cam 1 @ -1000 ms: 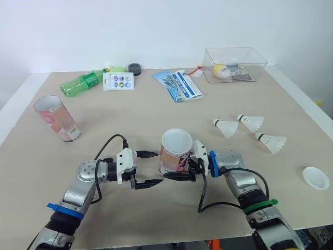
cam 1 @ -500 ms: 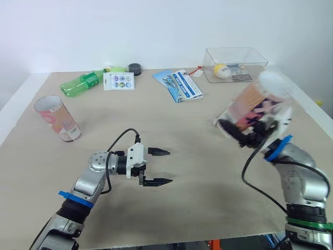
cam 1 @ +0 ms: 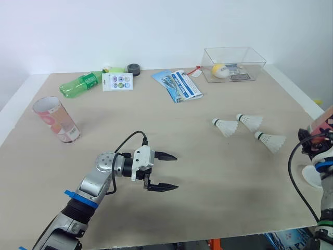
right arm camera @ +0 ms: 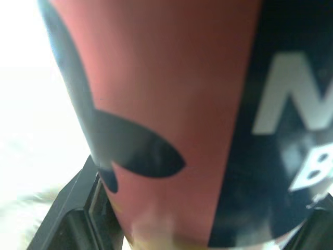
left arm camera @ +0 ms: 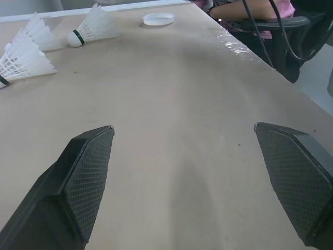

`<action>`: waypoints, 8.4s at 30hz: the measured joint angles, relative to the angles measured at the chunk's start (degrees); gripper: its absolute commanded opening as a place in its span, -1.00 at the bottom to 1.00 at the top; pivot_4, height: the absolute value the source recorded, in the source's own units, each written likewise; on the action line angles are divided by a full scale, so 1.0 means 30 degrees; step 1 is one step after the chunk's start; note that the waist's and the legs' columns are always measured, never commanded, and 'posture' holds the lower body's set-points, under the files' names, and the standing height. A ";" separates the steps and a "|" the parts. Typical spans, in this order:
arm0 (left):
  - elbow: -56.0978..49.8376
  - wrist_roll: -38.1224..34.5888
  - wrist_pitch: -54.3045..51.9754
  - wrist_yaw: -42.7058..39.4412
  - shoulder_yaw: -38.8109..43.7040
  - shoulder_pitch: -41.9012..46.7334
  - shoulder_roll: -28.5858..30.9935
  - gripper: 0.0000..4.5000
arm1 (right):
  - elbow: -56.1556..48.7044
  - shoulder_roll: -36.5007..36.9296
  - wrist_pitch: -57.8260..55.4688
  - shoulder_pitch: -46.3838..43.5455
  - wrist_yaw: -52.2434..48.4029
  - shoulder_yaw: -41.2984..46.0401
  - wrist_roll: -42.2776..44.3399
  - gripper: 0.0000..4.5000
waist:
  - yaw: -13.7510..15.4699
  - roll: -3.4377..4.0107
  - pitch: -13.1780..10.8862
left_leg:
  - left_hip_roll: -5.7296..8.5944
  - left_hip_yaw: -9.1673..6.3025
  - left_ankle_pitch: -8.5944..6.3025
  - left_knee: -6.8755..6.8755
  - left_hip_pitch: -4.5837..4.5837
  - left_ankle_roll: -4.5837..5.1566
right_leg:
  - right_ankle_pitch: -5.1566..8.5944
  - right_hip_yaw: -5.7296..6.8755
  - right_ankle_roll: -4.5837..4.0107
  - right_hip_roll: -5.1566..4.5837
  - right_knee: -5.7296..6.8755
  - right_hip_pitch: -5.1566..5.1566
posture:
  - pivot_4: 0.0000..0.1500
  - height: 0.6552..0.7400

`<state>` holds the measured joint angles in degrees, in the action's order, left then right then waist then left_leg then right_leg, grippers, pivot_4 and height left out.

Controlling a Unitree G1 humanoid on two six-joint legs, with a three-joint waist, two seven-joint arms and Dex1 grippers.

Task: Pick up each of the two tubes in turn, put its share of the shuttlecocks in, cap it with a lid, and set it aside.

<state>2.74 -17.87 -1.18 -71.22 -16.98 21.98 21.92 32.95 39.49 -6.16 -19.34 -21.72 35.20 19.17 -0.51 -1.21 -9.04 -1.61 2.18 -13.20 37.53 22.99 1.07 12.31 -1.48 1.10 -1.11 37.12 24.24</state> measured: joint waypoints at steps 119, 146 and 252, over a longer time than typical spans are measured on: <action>-0.1081 0.1125 -0.3446 2.2011 1.3873 -0.5856 -0.2297 1.00 | 0.1522 -0.8054 0.4445 -0.8741 -1.8461 -1.5273 -0.1119 1.00 | -0.0289 -0.0312 -0.0162 | -0.0079 0.0241 -0.0049 0.0012 -0.0049 -0.0151 | -0.0166 -0.0367 0.0008 0.0083 -0.0024 0.0067 | 1.00 1.00; 1.5874 0.0877 0.2423 1.6554 1.3686 0.2827 0.3118 1.00 | -0.2032 -0.6485 0.3165 -0.7164 -1.6890 -1.4707 -0.1273 1.00 | -0.0280 -0.0283 -0.0146 | -0.0180 0.0300 0.0029 -0.0017 -0.0161 -0.0266 | -0.0188 -0.0279 -0.0026 0.0130 0.0027 0.0041 | 1.00 1.00; 0.4162 0.8697 -0.7284 -0.1829 -0.2791 0.9712 0.0737 0.35 | -0.4816 -0.3415 -0.5533 -0.2696 -0.3200 -0.7942 -0.0474 -0.98 | 0.0294 -0.0187 -0.0103 | 0.0268 0.0064 -0.0201 0.0301 0.0148 0.0030 | 0.0033 -0.0513 0.0447 -0.0134 -0.0024 -0.0031 | 1.00 1.00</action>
<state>15.22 8.22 -23.03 -76.70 -25.35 51.12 24.13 18.50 29.25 -22.75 -27.43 -31.32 11.38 17.74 0.37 -1.77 -9.35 -0.81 2.37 -13.80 38.44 23.43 1.17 12.40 -3.02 2.44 -1.51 37.04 24.15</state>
